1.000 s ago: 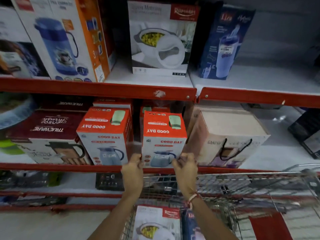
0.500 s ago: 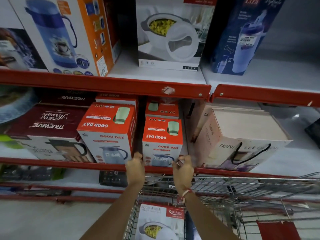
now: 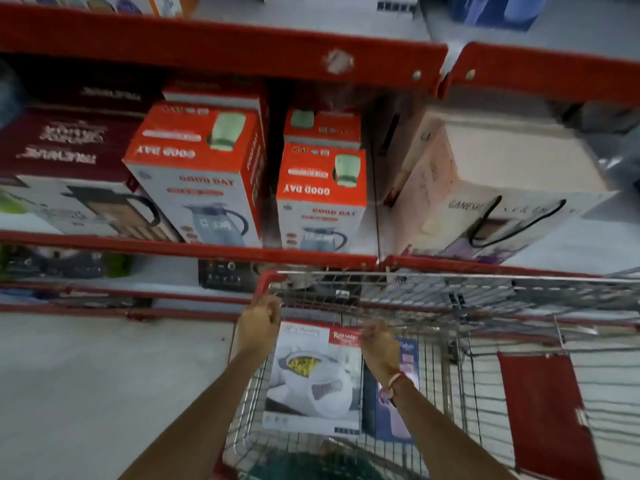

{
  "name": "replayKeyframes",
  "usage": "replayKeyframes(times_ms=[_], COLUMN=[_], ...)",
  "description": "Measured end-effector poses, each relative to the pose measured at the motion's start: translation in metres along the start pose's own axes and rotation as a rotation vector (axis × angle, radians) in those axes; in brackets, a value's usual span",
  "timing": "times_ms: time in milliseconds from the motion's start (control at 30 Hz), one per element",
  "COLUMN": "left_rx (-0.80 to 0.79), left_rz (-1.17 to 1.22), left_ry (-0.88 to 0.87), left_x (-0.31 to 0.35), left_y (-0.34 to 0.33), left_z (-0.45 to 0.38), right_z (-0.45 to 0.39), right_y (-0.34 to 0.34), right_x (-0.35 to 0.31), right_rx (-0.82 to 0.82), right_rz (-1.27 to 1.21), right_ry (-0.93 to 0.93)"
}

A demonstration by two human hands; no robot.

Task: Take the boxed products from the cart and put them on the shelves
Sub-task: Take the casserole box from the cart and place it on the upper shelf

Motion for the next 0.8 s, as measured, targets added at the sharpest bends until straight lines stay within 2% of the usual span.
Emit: replayKeyframes(times_ms=[100, 133, 233, 367, 500, 633, 800], left_rx=[-0.448, -0.551, -0.687, -0.699, -0.732, -0.623, -0.516], left_rz=[-0.109, -0.089, -0.089, -0.049, -0.121, 0.014, 0.26], left_ry=[0.15, 0.218, 0.409, 0.57, 0.623, 0.631, 0.535], left_x=[-0.04, -0.052, -0.077, -0.101, -0.099, -0.083, -0.036], left_y=[-0.047, -0.059, -0.077, -0.102, -0.111, -0.082, -0.005], left_z=[0.037, 0.049, 0.069, 0.079, 0.091, 0.1, 0.117], right_z=[0.009, 0.011, 0.001, -0.022, -0.028, 0.022, 0.075], right_y=[-0.032, -0.041, -0.068, -0.098, -0.111, -0.043, 0.033], right_x=[0.065, 0.081, 0.119, 0.155, 0.168, 0.089, 0.046], right_rx=[-0.239, -0.29, -0.418, -0.424, -0.449, -0.425, -0.422], right_rz=[0.083, 0.095, 0.074, -0.055, -0.205, -0.227, -0.274], right_ry=[-0.17, -0.21, -0.258, -0.344, -0.394, -0.371, -0.298])
Point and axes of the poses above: each hand's wrist, its own z-axis away from the middle knuckle, its own y-axis out of the back of the hand, x = y × z, the point moved 6 cm from there along -z, towards the middle knuckle, and after that the axes turned 7 degrees about x, right-handed, at the moved point
